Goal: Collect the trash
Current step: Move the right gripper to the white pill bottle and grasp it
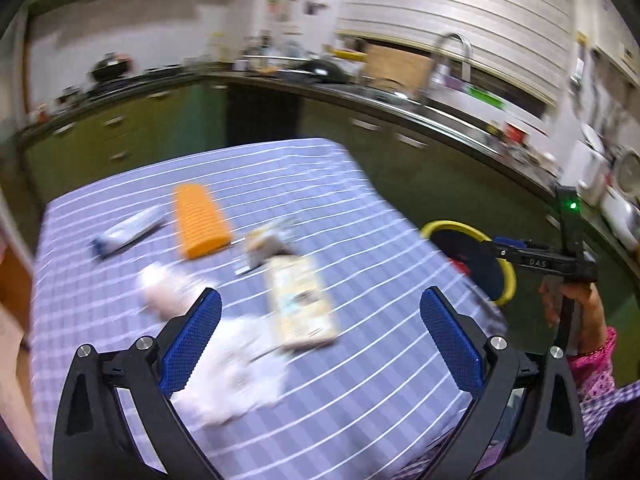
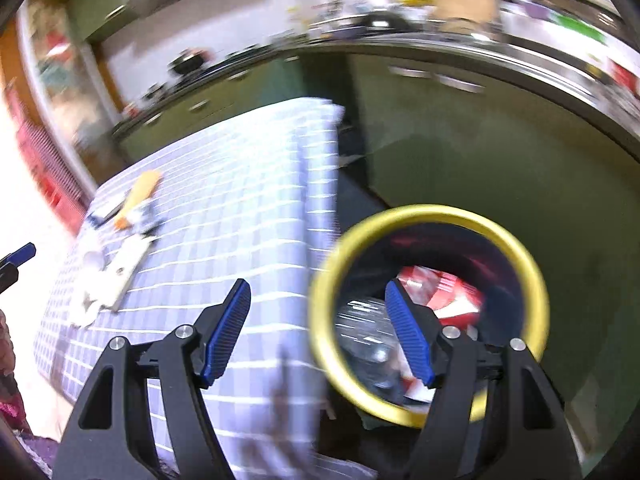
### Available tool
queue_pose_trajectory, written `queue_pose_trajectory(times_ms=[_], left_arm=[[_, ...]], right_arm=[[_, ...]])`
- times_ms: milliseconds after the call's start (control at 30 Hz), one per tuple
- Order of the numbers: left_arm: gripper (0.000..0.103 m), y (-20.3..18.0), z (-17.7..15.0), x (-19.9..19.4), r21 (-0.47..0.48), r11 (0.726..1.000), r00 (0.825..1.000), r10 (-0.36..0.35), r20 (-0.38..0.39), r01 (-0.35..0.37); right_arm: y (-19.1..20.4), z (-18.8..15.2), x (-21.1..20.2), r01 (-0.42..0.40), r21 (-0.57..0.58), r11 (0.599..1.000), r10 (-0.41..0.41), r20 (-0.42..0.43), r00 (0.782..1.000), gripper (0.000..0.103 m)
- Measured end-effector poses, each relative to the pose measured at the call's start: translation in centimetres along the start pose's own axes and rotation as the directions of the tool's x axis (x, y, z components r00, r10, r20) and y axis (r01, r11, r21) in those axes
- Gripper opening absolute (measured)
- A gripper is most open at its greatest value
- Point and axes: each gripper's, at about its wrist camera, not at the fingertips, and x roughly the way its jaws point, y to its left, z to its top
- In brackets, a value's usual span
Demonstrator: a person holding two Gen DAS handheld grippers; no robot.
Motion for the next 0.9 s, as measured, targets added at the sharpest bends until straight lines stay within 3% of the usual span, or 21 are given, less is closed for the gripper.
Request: queue_pose_trajectory(times_ms=[300, 567, 767, 900], left_arm=[[0.098, 5.9, -5.6, -3.4, -0.123, 0.976, 0.983, 0.183, 0.014, -0.18], [0.098, 8.4, -7.8, -4.1, -0.182, 0.964, 0.98, 0.198, 0.01, -0.193], [0.098, 9.6, -9.0, -4.1, -0.22, 0.957, 0.981, 0.196, 0.001, -0.191], [0.098, 9.8, -9.4, -4.0, -0.231, 0.955, 0.981, 0.192, -0.005, -0.188]], right_arm=[[13.6, 1.3, 5.6, -0.209, -0.217, 0.954, 0.188, -0.115, 0.976, 0.066], [23.3, 2.8, 9.3, -0.351, -0.374, 0.859, 0.29, -0.211, 0.934, 0.066], [28.6, 4.3, 12.5, -0.401, -0.44, 0.804, 0.294, -0.291, 0.91, 0.066], [30.9, 4.6, 15.0, -0.406, -0.457, 0.792, 0.266, -0.34, 0.902, 0.066]])
